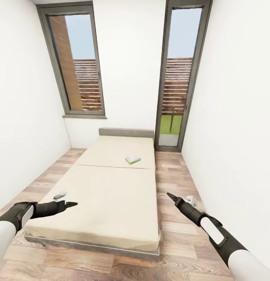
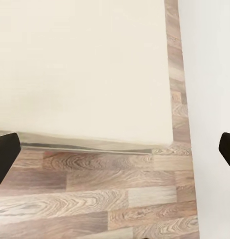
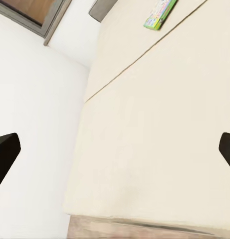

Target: Put all the toys in the child's room - the three board games (two on the bed and one on the table), the two jigsaw puzzles on the table, and the tennis ball on the table - inside the toy box on the table in the child's room.

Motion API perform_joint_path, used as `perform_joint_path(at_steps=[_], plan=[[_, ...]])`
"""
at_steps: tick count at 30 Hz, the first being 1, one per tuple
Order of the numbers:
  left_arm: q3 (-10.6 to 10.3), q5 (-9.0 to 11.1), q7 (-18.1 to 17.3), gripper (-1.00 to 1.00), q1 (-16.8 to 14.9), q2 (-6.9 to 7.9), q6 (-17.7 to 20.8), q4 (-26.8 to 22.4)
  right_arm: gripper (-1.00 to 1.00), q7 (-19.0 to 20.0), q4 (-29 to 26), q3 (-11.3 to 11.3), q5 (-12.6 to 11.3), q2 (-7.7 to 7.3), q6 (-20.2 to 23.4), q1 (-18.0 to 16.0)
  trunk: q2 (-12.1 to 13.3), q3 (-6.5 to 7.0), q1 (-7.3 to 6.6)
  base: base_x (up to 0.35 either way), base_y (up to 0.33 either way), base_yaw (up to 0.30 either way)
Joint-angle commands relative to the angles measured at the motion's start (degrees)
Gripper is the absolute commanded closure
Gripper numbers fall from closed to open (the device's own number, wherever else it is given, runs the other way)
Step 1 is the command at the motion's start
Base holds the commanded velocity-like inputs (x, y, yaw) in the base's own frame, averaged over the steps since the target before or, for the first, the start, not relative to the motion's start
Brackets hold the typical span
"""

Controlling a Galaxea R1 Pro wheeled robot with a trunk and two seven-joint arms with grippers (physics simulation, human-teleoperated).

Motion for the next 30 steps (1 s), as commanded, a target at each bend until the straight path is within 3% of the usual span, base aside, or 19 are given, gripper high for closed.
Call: perform_joint_path(at_steps=[1,12,30], plan=[[0.5,-0.6,-0.3,-1.00,-0.1,-0.06,0.4,0.0,-1.00,0.0,0.0,0.3,-0.6,-0.07,0.2,0.0,-0.1,-0.18,0.04,0.011,-0.021,0.242],[0.5,-0.6,-0.3,-1.00,-0.1,-0.25,0.4,0.0,-1.00,0.0,0.0,0.5,-0.6,-0.07,0.2,0.0,-0.1,-0.69,0.04,0.002,-0.052,0.248],[0.5,-0.7,-0.3,-1.00,-0.1,-0.69,0.3,0.0,-1.00,0.0,-0.1,0.6,-0.5,-0.07,0.2,0.0,-0.1,-0.91,0.04,0.000,-0.279,0.283]])
